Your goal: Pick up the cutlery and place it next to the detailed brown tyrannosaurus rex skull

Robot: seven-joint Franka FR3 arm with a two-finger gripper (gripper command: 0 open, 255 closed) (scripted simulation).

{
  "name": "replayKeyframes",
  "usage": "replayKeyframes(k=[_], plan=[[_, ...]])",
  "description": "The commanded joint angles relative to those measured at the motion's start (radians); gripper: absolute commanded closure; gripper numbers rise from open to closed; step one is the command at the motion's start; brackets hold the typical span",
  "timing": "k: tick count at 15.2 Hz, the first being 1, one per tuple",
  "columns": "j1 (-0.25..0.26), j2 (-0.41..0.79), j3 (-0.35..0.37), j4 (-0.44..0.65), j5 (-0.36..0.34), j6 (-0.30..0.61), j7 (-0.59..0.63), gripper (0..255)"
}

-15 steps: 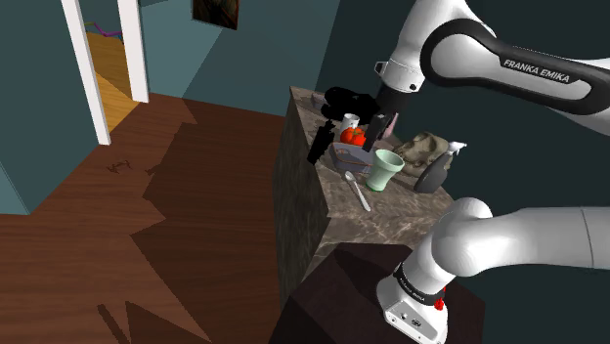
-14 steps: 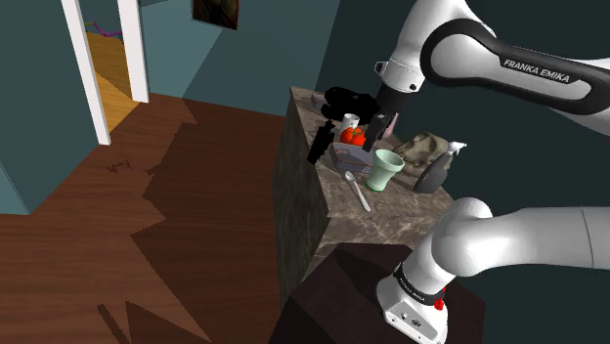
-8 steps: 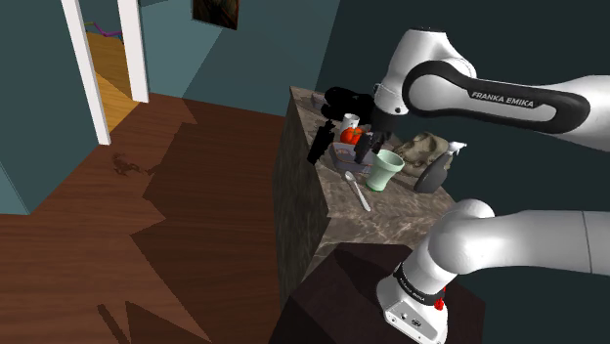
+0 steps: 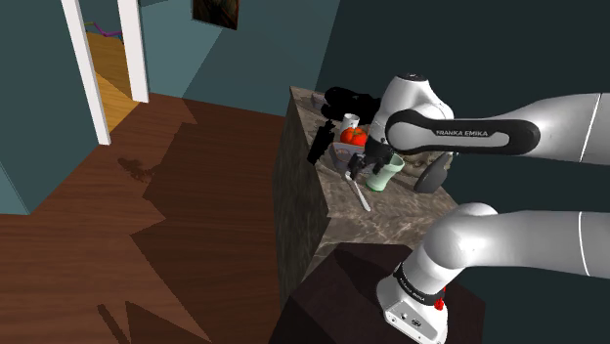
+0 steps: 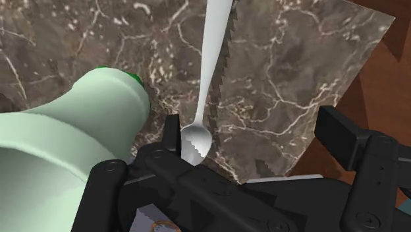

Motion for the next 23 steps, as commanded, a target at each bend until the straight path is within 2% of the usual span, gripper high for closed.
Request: replayKeyframes(k=[1, 3, 11, 19, 20, 23], plan=[[-0.045, 0.03, 0.009, -0.042, -0.015, 0.083, 0.069, 0], [-0.094, 0.065, 0.019, -0.085, -0.034, 0.168, 0.135, 0], [-0.13, 0.171, 0.02, -0.136, -0.068, 0.328, 0.155, 0], [-0.13, 0.171, 0.02, -0.136, -0.068, 0.328, 0.155, 0], [-0.13, 0.171, 0.02, -0.136, -0.068, 0.328, 0.155, 255], [-0.13, 0.17, 0.021, -0.136, -0.068, 0.328, 0.156, 255]])
